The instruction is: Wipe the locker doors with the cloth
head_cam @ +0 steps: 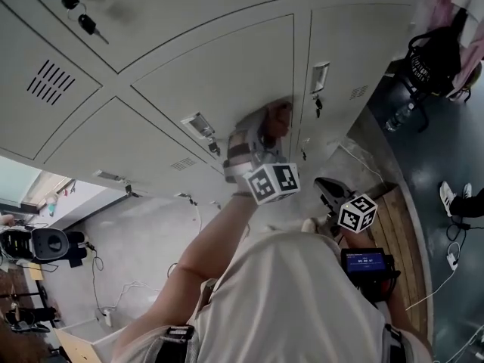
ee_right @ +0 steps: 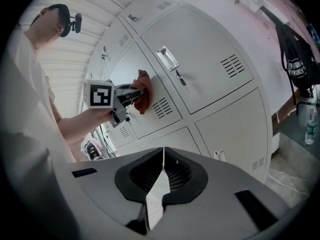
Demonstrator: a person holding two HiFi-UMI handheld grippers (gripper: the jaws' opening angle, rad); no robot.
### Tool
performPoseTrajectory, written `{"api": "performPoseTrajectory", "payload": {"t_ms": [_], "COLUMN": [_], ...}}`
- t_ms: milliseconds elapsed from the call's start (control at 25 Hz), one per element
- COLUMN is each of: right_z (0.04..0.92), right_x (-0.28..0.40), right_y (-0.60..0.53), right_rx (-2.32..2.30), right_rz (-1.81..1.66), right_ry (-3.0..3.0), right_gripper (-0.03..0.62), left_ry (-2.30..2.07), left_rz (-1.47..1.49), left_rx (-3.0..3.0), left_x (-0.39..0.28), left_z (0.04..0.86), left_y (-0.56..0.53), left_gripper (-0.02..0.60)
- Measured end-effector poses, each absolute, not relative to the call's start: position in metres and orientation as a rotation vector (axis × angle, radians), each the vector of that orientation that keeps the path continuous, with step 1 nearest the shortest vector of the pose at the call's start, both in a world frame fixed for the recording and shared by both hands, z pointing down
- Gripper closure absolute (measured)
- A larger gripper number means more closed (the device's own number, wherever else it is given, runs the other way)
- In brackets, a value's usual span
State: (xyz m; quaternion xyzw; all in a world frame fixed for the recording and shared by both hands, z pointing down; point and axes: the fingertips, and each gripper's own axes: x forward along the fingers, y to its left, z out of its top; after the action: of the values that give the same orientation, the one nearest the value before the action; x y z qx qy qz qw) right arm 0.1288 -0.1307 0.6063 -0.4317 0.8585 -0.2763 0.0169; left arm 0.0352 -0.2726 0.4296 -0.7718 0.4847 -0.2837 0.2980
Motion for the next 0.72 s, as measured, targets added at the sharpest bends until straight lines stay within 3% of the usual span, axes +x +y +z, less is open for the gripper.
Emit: {"api": "performPoseTrajectory", "payload": {"t_ms": [360, 720], "right_z": [0.6, 0.606], "right_x": [0.184, 0.164], "right_y": [-0.148, -0.17], "right_rx": [-1.289, -1.083], "right_rz": [-0.847, -0.877], "right_ry": [2.714, 2.843], "right_gripper": [0.574, 0.574], "left_ry": [1.253, 1.583], "left_rz": [-0.723, -0.648], "left_rx": [-1.988, -1.708], "left_x": [0.106, -0.024], "left_z": [0.416, 0.363], "left_y": [-0.286, -0.265], "left_gripper": [0.505, 0.505]}}
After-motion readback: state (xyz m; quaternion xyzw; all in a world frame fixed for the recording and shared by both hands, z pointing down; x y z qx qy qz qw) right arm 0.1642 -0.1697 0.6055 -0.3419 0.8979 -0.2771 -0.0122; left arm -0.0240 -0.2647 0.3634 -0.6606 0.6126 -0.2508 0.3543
